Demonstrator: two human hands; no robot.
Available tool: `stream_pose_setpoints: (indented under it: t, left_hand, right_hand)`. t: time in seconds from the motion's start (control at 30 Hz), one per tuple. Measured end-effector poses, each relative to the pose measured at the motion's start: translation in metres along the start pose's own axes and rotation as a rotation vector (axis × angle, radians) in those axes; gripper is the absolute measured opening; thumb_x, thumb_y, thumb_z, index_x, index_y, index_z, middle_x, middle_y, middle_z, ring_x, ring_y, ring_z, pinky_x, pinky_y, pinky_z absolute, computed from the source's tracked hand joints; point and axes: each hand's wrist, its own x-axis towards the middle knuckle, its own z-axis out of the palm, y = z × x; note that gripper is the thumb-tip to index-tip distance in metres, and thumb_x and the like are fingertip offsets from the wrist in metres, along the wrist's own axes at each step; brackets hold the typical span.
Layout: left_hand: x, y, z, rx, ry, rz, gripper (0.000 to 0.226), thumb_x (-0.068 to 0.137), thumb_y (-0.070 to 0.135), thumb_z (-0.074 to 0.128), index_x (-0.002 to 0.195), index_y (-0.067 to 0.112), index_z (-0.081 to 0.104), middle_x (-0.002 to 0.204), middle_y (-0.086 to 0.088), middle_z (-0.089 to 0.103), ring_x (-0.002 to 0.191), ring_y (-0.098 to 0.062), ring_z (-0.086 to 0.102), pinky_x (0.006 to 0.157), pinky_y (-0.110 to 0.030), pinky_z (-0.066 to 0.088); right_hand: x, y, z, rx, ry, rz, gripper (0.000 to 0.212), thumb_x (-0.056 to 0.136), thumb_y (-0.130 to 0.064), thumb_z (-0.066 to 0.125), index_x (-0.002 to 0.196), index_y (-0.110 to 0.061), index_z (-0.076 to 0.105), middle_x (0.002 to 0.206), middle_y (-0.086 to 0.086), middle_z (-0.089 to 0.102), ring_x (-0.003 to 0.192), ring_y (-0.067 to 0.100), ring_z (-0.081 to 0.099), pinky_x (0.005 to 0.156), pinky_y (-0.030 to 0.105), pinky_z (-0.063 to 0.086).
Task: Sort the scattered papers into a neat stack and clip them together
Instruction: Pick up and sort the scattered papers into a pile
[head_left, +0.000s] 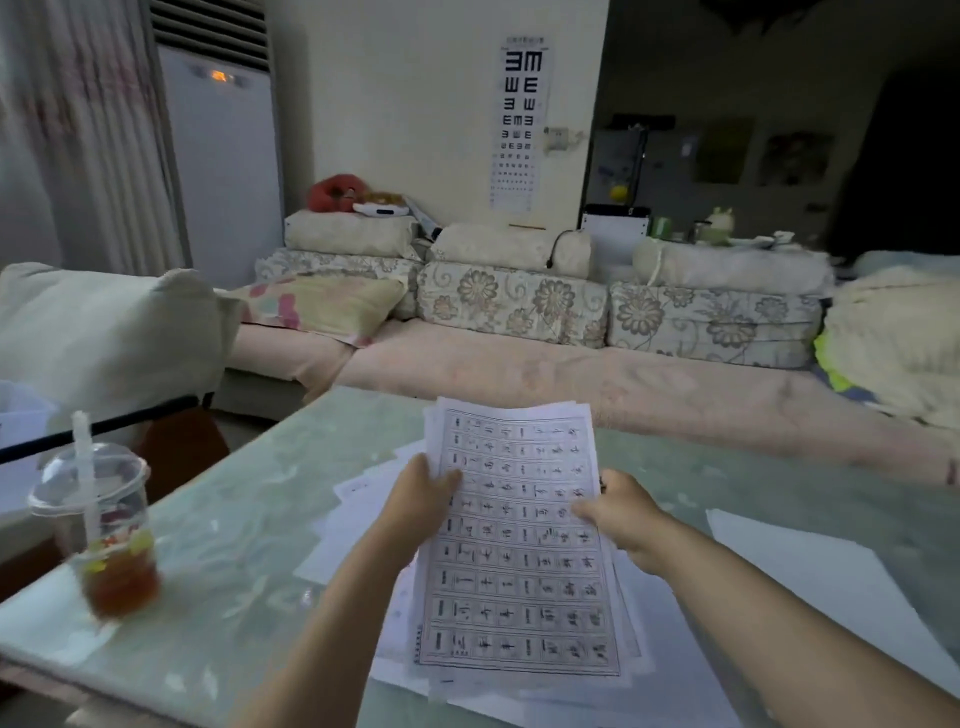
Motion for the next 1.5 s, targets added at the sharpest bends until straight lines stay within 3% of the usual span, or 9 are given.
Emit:
stream_pose_setpoints:
  t: [0.33,0.43,0.57,0.73,1.0,1.17,1.3,1.4,1.5]
  left_hand:
    - [0.012,-0.024,0.104,0.480,-0.304,-0.153,0.046,0.085,0.029,0.060,0.124,0.006,0.053,0.127,-0.012,0.045,0.111,-0.029,0.054,0.094,-0.036,0.049]
    - [0.010,-0.024,0.117,0.382,-0.267,-0.189,0.029,0.086,0.023,0.062,0.107,0.005,0.054,0.105,-0.009,0.052,0.092,-0.024,0.056,0.074,-0.029,0.047]
    - [0.014,-0.025,0.121,0.169,-0.211,-0.286,0.028,0.086,0.016,0.067,0.074,0.012,0.042,0.076,-0.006,0.046,0.064,-0.018,0.045,0.057,-0.026,0.036]
    - [0.023,-0.022,0.113,-0.031,-0.267,-0.392,0.029,0.083,0.012,0.074,0.103,-0.003,0.060,0.091,-0.016,0.069,0.076,-0.026,0.069,0.068,-0.035,0.060]
    - [0.021,-0.018,0.114,0.027,-0.202,-0.173,0.024,0.082,0.000,0.068,0.104,0.007,0.064,0.093,-0.007,0.068,0.083,-0.024,0.065,0.072,-0.034,0.052]
    - [0.012,-0.002,0.094,-0.239,-0.175,-0.040,0.022,0.085,0.005,0.069,0.104,0.015,0.063,0.098,-0.007,0.073,0.089,-0.025,0.070,0.075,-0.039,0.058]
    - [-0.001,0.015,0.085,-0.368,-0.069,0.098,0.025,0.086,0.006,0.069,0.104,0.022,0.061,0.100,0.000,0.072,0.092,-0.019,0.070,0.070,-0.033,0.057]
    - [-0.012,0.034,0.083,-0.450,0.012,0.218,0.032,0.086,0.005,0.068,0.109,0.025,0.061,0.102,0.006,0.072,0.094,-0.015,0.069,0.076,-0.034,0.057]
    - [-0.021,0.047,0.085,-0.490,0.071,0.308,0.031,0.086,0.007,0.067,0.107,0.029,0.059,0.102,0.008,0.071,0.094,-0.011,0.069,0.078,-0.033,0.056]
  right_hand:
    - [0.011,0.097,-0.040,-0.255,0.299,0.140,0.023,0.086,-0.018,0.064,0.108,-0.013,0.064,0.093,0.001,0.070,0.074,0.020,0.066,0.065,0.030,0.053]
    - [0.017,0.104,-0.036,-0.462,0.218,0.234,0.038,0.079,-0.037,0.068,0.110,-0.016,0.061,0.106,0.003,0.068,0.094,0.025,0.067,0.073,0.028,0.052]
    - [0.029,0.102,-0.030,-0.233,0.194,0.325,0.045,0.077,-0.019,0.064,0.121,-0.010,0.060,0.107,0.010,0.066,0.102,0.032,0.063,0.072,0.030,0.051]
    - [0.033,0.107,-0.026,-0.289,0.204,0.324,0.055,0.083,-0.015,0.060,0.138,-0.016,0.052,0.130,0.009,0.059,0.117,0.031,0.055,0.085,0.028,0.048]
    - [0.024,0.105,-0.033,-0.192,0.203,0.246,0.052,0.081,-0.020,0.067,0.130,-0.015,0.050,0.125,0.006,0.059,0.112,0.028,0.058,0.085,0.032,0.049]
    - [0.012,0.092,-0.040,0.140,0.143,0.002,0.033,0.086,-0.020,0.074,0.116,-0.019,0.061,0.112,-0.003,0.070,0.100,0.014,0.066,0.092,0.035,0.053]
    - [-0.009,0.059,-0.045,0.190,0.288,-0.197,0.019,0.089,-0.016,0.072,0.104,-0.018,0.061,0.094,-0.008,0.070,0.085,0.007,0.069,0.065,0.020,0.054]
    - [-0.022,0.037,-0.054,0.233,0.424,-0.343,0.013,0.092,-0.017,0.069,0.101,-0.019,0.060,0.089,-0.006,0.069,0.079,0.012,0.068,0.064,0.027,0.056]
    - [-0.034,0.023,-0.062,0.257,0.467,-0.509,0.024,0.095,-0.012,0.064,0.115,-0.023,0.056,0.103,-0.017,0.066,0.090,-0.008,0.064,0.074,0.007,0.048]
